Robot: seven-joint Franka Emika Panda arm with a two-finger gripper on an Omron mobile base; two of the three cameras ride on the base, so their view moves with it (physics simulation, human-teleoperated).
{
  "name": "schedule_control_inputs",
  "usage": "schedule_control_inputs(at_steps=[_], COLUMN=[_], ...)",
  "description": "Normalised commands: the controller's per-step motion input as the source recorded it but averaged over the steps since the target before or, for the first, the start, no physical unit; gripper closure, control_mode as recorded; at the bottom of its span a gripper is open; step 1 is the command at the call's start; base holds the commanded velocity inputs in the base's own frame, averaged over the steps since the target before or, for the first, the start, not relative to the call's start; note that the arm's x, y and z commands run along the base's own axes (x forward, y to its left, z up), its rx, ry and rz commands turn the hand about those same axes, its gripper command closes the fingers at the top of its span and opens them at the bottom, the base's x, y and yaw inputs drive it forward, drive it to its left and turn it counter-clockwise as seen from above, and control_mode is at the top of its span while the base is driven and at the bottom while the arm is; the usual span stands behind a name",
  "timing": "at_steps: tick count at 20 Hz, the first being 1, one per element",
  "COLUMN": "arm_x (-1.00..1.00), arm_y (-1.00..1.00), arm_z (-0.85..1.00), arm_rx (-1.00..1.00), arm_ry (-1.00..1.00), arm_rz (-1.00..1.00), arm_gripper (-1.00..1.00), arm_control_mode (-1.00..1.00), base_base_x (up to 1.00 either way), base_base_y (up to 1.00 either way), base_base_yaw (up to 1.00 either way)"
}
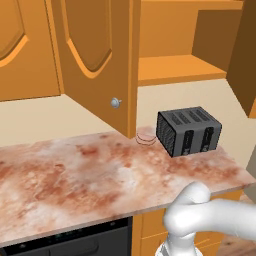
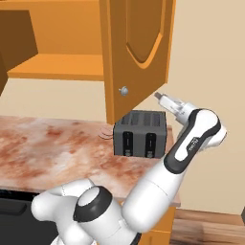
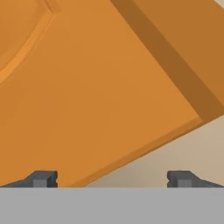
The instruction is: Close all open cabinet doors.
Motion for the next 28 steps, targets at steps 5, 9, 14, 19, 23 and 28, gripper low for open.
schedule_control_inputs(at_steps=[5, 9, 14, 19, 23, 28], arm_x=[0.26, 0.32, 0.33, 0.35, 0.35, 0.41], arm_y=[0.55, 0.68, 0.78, 0.71, 0.65, 0.72], arm_z=[-0.07, -0.03, 0.0, 0.13, 0.2, 0.12], arm_rx=[-0.05, -0.05, -0.05, -0.06, -0.07, -0.08], arm_ry=[0.09, 0.09, 0.07, 0.05, 0.06, 0.07], arm_rz=[-0.09, -0.15, -0.2, -0.23, -0.22, -0.25], arm_gripper=[-1.0, -1.0, -1.0, -1.0, -1.0, -1.0], arm_control_mode=[-1.0, -1.0, -1.0, -1.0, -1.0, -1.0], base_base_x=[0.0, 0.0, 0.0, 0.0, 0.0, 0.0], base_base_y=[0.0, 0.0, 0.0, 0.0, 0.0, 0.0], base_base_yaw=[0.0, 0.0, 0.0, 0.0, 0.0, 0.0])
